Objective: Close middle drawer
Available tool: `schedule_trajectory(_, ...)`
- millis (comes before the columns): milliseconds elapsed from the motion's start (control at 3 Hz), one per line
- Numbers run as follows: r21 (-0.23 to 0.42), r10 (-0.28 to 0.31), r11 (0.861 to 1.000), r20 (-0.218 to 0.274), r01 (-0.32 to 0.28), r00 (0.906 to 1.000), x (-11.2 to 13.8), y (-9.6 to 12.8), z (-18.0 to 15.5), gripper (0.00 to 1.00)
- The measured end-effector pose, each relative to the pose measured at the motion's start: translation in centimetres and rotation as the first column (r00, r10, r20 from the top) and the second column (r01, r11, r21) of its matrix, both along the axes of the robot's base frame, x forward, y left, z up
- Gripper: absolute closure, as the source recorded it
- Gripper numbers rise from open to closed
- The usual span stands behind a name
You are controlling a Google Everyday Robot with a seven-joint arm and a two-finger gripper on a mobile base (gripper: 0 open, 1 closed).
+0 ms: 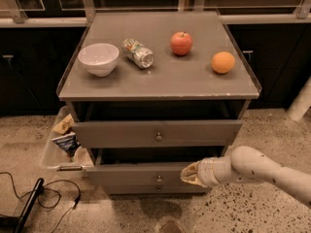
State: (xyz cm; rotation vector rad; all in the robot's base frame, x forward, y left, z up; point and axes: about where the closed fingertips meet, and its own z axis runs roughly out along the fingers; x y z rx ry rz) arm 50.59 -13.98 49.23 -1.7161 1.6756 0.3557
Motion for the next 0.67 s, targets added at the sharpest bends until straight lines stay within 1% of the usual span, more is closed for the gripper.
schedule_trajectory(333, -0.020, -0.014, 1.000, -0.009, 0.013, 0.9999, 0.2, -0.8, -3.4, 1.00)
schedule_trajectory(667, -0.050, -0.015, 0.999, 0.012, 0.015, 0.9998, 1.6, -1.3, -5.3, 1.00)
